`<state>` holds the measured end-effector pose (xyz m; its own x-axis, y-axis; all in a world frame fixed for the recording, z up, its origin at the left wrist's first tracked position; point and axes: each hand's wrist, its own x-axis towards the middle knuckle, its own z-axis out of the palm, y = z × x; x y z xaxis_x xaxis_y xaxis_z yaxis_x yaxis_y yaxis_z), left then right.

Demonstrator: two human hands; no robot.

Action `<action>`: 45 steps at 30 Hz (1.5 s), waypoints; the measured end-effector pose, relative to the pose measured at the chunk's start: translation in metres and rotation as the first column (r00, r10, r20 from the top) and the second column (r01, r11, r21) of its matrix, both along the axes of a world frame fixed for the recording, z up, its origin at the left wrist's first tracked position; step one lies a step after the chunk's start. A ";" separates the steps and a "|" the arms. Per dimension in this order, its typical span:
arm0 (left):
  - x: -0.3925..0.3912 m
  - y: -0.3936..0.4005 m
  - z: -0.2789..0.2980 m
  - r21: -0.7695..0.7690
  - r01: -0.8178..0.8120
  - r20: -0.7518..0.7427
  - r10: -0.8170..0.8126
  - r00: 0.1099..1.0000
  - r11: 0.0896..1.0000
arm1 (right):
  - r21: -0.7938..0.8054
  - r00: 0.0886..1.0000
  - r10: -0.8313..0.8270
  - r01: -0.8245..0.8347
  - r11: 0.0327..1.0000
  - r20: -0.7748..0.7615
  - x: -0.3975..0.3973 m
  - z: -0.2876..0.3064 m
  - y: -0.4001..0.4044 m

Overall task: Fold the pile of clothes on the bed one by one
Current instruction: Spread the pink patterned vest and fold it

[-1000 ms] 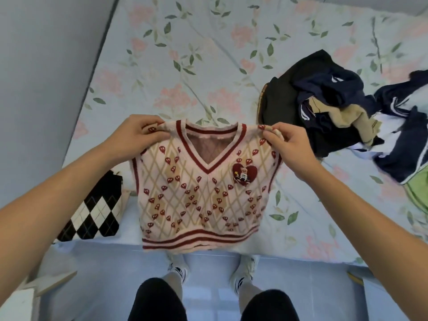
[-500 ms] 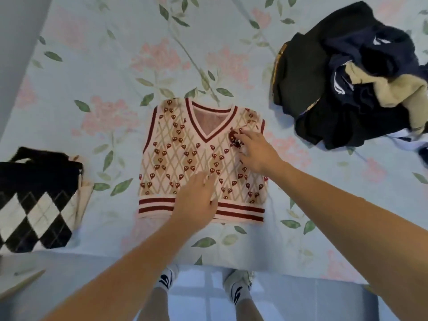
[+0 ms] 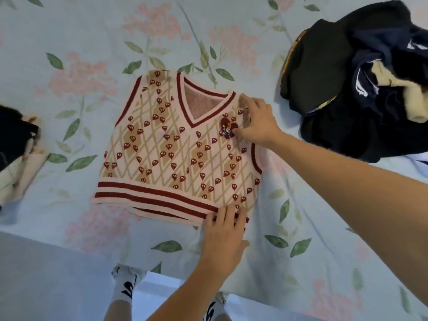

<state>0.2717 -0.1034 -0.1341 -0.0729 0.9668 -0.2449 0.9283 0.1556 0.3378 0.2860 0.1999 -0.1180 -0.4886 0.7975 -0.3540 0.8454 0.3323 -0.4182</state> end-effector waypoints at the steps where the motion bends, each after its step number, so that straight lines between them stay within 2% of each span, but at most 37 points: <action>1: 0.003 0.006 -0.002 0.042 -0.028 0.002 0.028 1.000 0.999 | 0.001 0.998 -0.050 0.050 0.999 -0.028 -0.002 -0.002 0.007; 3: 0.004 0.018 -0.005 0.114 -0.098 0.020 0.096 0.995 0.989 | 0.006 0.987 -0.144 0.145 0.989 -0.072 -0.006 -0.002 0.020; 5: 0.000 0.024 -0.006 0.152 -0.164 0.080 0.154 0.985 0.975 | -0.035 0.988 -0.144 0.142 0.989 -0.051 -0.009 0.001 0.030; 7: -0.002 0.018 -0.001 0.199 -0.179 0.175 0.145 0.974 0.964 | -0.032 0.986 -0.152 0.150 0.988 -0.070 -0.011 0.007 0.040; 9: -0.006 0.006 0.013 0.234 -0.149 0.297 0.075 0.952 0.961 | -0.017 0.964 -0.230 0.230 0.973 -0.131 -0.013 0.014 0.047; 11: -0.014 -0.003 0.031 0.198 -0.175 0.408 0.081 0.909 0.964 | -0.040 0.950 -0.282 0.279 0.959 -0.136 -0.015 0.024 0.048; 13: -0.029 -0.007 0.044 0.139 -0.252 0.493 0.154 0.856 0.958 | -0.105 0.942 -0.311 0.300 0.948 -0.122 -0.018 0.029 0.046; 18: -0.088 -0.013 0.058 0.047 -0.544 0.631 0.398 0.667 0.838 | -0.280 0.865 -0.475 0.421 0.863 -0.161 -0.040 0.057 0.045; 20: -0.117 -0.019 0.059 0.036 -0.610 0.662 0.439 0.608 0.791 | -0.357 0.824 -0.528 0.440 0.824 -0.205 -0.061 0.072 0.044; 23: -0.164 -0.026 0.062 0.033 -0.674 0.667 0.486 0.565 0.738 | -0.426 0.774 -0.570 0.434 0.794 -0.275 -0.107 0.090 0.035; 25: -0.196 -0.031 0.063 0.027 -0.713 0.652 0.528 0.544 0.701 | -0.430 0.756 -0.578 0.431 0.793 -0.308 -0.143 0.092 0.027; 29: -0.255 -0.043 0.055 -0.023 -0.791 0.638 0.618 0.459 0.611 | -0.336 0.734 -0.579 0.478 0.812 -0.355 -0.213 0.085 0.015; 31: -0.278 -0.047 0.045 -0.097 -0.794 0.583 0.681 0.443 0.600 | -0.391 0.715 -0.587 0.451 0.802 -0.379 -0.237 0.078 0.005; 33: -0.292 -0.050 0.034 -0.143 -0.774 0.476 0.729 0.492 0.616 | -0.402 0.750 -0.529 0.376 0.835 -0.397 -0.247 0.068 -0.014; 35: -0.302 -0.051 0.025 -0.149 -0.776 0.400 0.755 0.520 0.613 | -0.145 0.875 -0.293 0.256 0.956 -0.387 -0.240 0.053 -0.039; 37: -0.306 -0.049 0.021 -0.195 -0.782 0.408 0.774 0.485 0.593 | 0.135 0.949 -0.085 0.131 0.982 -0.305 -0.222 0.034 -0.066; 39: -0.308 -0.042 0.022 -0.294 -0.777 0.474 0.790 0.388 0.558 | 0.289 0.977 0.011 0.053 0.956 -0.215 -0.203 0.016 -0.094; 41: -0.308 -0.032 0.024 -0.414 -0.744 0.539 0.800 0.264 0.524 | 0.347 0.984 0.116 -0.062 0.936 -0.136 -0.187 -0.001 -0.119; 42: -0.309 -0.027 0.025 -0.449 -0.725 0.548 0.802 0.239 0.522 | 0.353 0.982 0.174 -0.137 0.925 -0.074 -0.182 -0.007 -0.129; 45: -0.315 -0.017 0.021 -0.460 -0.684 0.547 0.788 0.284 0.566 | 0.328 0.960 0.254 -0.279 0.903 0.116 -0.178 -0.022 -0.145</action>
